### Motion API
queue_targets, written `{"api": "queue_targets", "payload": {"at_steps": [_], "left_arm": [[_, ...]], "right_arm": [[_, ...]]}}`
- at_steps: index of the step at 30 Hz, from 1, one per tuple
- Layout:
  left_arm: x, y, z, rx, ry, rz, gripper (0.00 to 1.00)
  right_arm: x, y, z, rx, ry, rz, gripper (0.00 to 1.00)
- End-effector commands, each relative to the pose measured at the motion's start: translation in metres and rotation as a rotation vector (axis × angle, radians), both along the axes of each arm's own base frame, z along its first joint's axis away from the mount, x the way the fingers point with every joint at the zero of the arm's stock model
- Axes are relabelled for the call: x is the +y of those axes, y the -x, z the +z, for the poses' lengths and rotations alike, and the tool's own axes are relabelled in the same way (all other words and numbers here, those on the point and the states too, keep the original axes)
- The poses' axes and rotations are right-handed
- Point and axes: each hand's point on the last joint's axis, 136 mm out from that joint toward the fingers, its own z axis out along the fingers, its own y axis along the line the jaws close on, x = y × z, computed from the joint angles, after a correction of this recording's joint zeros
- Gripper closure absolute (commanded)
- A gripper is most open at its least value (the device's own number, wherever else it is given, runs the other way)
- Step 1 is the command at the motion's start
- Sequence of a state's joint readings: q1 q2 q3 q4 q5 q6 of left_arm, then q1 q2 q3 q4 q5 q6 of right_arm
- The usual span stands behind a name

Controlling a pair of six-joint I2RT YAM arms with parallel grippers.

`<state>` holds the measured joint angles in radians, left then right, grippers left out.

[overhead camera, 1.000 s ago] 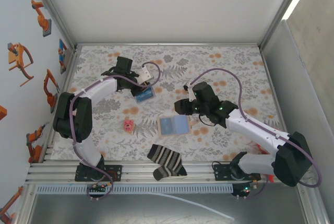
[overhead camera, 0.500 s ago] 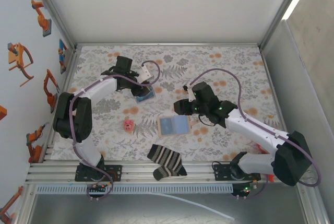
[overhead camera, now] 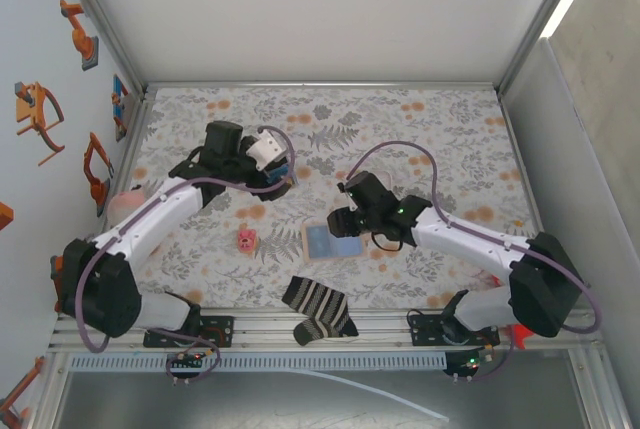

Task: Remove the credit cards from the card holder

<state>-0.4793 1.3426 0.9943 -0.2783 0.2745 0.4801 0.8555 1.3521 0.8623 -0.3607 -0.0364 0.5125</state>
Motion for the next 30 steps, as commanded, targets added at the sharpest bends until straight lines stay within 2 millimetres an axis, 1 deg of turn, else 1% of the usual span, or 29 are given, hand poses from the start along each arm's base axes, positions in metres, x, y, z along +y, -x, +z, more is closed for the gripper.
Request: {"api": "queue_targets", "payload": {"at_steps": [1, 5, 9, 13, 19, 23, 26, 30], "left_arm": [[0.008, 0.002, 0.017, -0.037, 0.07, 0.137, 0.03], [0.019, 0.015, 0.032, -0.058, 0.161, 0.24, 0.03], [0.036, 0.025, 0.036, -0.076, 0.241, 0.341, 0.03], [0.053, 0.033, 0.04, -0.084, 0.292, 0.435, 0.03], [0.082, 0.039, 0.037, -0.084, 0.341, 0.612, 0.03], [0.105, 0.042, 0.033, -0.098, 0.415, 0.752, 0.03], [0.113, 0.048, 0.033, -0.107, 0.464, 0.79, 0.03], [0.117, 0.052, 0.029, -0.088, 0.478, 0.815, 0.03]], "right_arm": [[0.004, -0.002, 0.004, -0.028, 0.054, -0.026, 0.47], [0.013, 0.003, -0.001, -0.043, 0.114, -0.002, 0.47], [0.024, 0.009, -0.012, -0.04, 0.181, 0.03, 0.47], [0.036, 0.013, -0.018, -0.039, 0.208, 0.056, 0.47], [0.048, 0.017, -0.03, -0.023, 0.241, 0.084, 0.47], [0.053, 0.017, -0.039, -0.009, 0.258, 0.089, 0.47], [0.056, 0.018, -0.047, 0.005, 0.269, 0.097, 0.47], [0.058, 0.018, -0.054, 0.017, 0.289, 0.107, 0.47]]}}
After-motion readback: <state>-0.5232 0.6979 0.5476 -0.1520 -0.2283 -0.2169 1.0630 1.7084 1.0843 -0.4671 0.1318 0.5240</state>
